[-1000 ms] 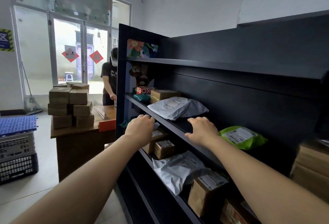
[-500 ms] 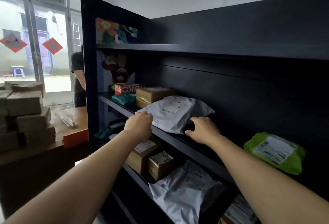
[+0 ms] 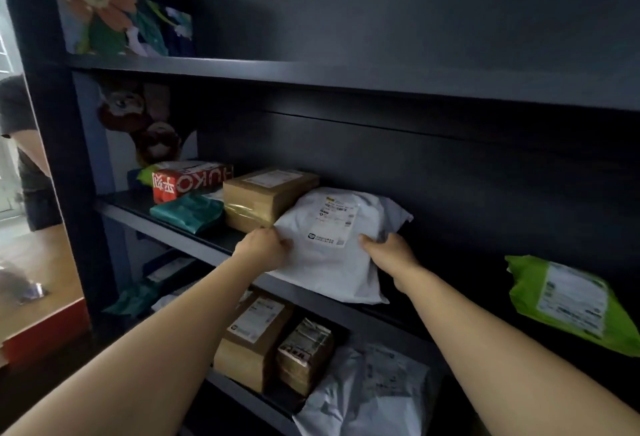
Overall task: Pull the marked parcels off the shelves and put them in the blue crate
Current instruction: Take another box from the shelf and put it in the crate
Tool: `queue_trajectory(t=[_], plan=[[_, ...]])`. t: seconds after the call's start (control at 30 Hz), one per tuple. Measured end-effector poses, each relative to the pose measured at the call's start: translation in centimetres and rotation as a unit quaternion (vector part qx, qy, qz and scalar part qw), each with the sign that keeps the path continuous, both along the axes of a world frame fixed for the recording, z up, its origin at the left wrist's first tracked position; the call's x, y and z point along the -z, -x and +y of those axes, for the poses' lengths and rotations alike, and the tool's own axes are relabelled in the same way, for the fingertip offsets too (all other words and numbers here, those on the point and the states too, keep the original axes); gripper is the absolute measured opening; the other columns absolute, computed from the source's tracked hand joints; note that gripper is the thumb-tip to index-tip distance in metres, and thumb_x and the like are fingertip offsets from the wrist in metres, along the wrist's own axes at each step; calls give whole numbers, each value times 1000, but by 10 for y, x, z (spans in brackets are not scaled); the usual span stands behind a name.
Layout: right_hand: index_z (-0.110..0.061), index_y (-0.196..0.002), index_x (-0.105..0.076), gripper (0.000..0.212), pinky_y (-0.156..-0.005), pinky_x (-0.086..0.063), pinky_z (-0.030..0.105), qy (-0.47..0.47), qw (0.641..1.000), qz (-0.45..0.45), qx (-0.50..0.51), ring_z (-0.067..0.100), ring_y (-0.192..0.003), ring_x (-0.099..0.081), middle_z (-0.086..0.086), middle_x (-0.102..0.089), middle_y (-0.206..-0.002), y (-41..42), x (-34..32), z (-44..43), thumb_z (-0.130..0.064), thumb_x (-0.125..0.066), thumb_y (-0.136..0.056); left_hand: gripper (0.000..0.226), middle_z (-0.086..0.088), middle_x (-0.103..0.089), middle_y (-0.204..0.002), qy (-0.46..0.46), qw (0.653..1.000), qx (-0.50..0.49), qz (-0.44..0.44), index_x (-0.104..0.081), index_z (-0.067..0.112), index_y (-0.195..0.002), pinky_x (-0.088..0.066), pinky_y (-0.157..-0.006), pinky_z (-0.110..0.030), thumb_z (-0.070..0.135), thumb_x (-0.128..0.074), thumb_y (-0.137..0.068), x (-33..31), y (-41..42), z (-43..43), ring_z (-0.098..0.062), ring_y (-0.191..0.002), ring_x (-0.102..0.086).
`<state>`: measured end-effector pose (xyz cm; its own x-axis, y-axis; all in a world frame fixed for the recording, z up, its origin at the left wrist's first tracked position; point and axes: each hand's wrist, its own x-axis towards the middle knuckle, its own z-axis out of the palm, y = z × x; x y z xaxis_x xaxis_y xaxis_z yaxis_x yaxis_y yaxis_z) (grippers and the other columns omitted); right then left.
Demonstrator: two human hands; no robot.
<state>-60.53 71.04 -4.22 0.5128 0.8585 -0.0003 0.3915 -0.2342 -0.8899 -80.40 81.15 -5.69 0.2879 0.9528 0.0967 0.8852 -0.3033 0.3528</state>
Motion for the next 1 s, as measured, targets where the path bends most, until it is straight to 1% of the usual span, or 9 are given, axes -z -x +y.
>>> queue_trajectory(t=[0.1, 0.17, 0.23, 0.37, 0.57, 0.77, 0.9, 0.93, 1.0], plan=[[-7, -99, -59, 9, -76, -50, 30, -7, 998, 55, 24, 21, -92, -59, 7, -64, -105, -6, 6, 12, -10, -59, -90, 58, -19, -58, -126, 50, 995, -17, -85, -50, 4, -131, -43, -90, -37, 50, -37, -98, 1, -6, 14, -35, -114, -55], [-9, -106, -62, 21, -80, -54, 34, -17, 998, 56, 31, 23, -94, -62, 8, -66, -105, -12, 10, 16, -2, -55, -88, 57, -20, -58, -125, 66, 985, -27, -156, -52, 4, -129, -44, -88, -36, 50, -43, -96, 0, -9, 18, -35, -112, -56], [-16, -104, -61, 28, -79, -54, 34, -38, 998, 27, 41, 22, -92, -63, 5, -65, -99, -17, 11, 11, 3, -51, -85, 46, -16, -62, -117, 72, 978, -22, -193, -56, 4, -120, -45, -85, -36, 41, -52, -94, -2, -13, 17, -34, -108, -57], [-16, -94, -61, 26, -70, -49, 29, -99, 992, -47, 61, 19, -82, -63, -1, -66, -87, -28, 13, -11, 4, -50, -82, 22, -8, -59, -89, 48, 968, -1, -248, -61, 7, -102, -40, -70, -32, 25, -60, -90, -4, -28, 1, -30, -89, -57], [-21, -90, -57, 24, -62, -43, 21, -180, 981, -58, 43, 9, -74, -60, -6, -64, -82, -46, 17, -41, 2, -53, -85, 30, -7, -59, -109, 6, 933, 14, -360, -53, 8, -119, -38, -77, -32, 16, -60, -90, -4, -49, -25, -22, -93, -52], [-19, -100, -57, 23, -68, -44, 26, -171, 980, -93, 50, 16, -81, -62, -3, -66, -89, -64, 12, -53, -1, -55, -84, 32, -10, -59, -115, 8, 934, 24, -355, -51, 8, -120, -38, -79, -31, 18, -60, -91, -4, -68, -31, -24, -98, -53], [-17, -91, -52, 14, -61, -44, 29, -122, 980, -124, 100, 23, -80, -62, -2, -63, -84, -70, 16, -56, -10, -59, -81, 38, -9, -58, -120, 37, 950, 38, -307, -50, 11, -128, -41, -82, -31, 23, -58, -93, -2, -81, -27, -26, -107, -56], [-15, -95, -52, 17, -65, -47, 31, -107, 975, -147, 125, 25, -84, -62, 1, -64, -89, -70, 15, -56, -13, -60, -81, 37, -7, -59, -119, 44, 958, 45, -280, -51, 12, -127, -42, -80, -30, 25, -58, -93, -2, -82, -24, -24, -104, -56], [-14, -114, -50, 37, -83, -49, 39, -86, 952, -227, 188, 30, -103, -58, 8, -62, -111, -66, 10, -50, -18, -63, -80, 34, -4, -61, -111, 37, 978, 70, -192, -56, 14, -121, -43, -76, -29, 31, -59, -92, -4, -80, -18, -19, -94, -56]])
